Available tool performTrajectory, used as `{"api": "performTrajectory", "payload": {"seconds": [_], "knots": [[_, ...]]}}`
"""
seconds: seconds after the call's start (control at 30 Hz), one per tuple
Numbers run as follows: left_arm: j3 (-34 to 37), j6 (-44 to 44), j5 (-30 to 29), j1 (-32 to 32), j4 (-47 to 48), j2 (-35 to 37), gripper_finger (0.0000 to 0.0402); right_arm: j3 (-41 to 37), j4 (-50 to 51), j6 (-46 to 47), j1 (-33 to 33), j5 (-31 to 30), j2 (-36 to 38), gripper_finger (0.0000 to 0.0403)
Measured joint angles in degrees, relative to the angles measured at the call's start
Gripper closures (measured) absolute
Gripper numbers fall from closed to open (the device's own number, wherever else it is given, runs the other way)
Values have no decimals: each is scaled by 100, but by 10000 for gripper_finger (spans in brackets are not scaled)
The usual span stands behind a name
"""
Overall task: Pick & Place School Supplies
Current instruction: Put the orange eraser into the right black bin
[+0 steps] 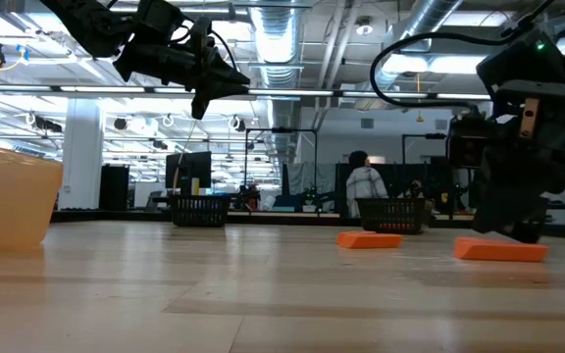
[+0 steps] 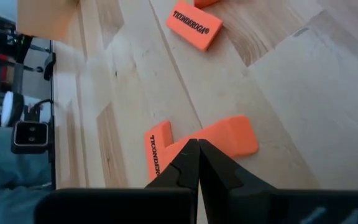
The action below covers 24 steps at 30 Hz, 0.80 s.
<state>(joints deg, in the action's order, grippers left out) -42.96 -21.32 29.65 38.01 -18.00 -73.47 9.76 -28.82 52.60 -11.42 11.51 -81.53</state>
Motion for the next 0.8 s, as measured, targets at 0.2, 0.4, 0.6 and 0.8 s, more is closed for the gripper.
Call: {"api": "performTrajectory", "payload": {"seconds": [0.2, 0.4, 0.6, 0.8], "knots": [[0, 2, 15, 1, 1, 0, 330, 0, -9, 205, 15, 63, 6, 403], [0, 3, 14, -1, 1, 0, 330, 0, -30, 400, 209, 248, 11, 403], [0, 4, 14, 1, 2, 0, 330, 0, -50, 550, 440, 388, 11, 403], [0, 5, 70, -1, 2, 0, 330, 0, -57, 661, 490, 361, 11, 403]]}}
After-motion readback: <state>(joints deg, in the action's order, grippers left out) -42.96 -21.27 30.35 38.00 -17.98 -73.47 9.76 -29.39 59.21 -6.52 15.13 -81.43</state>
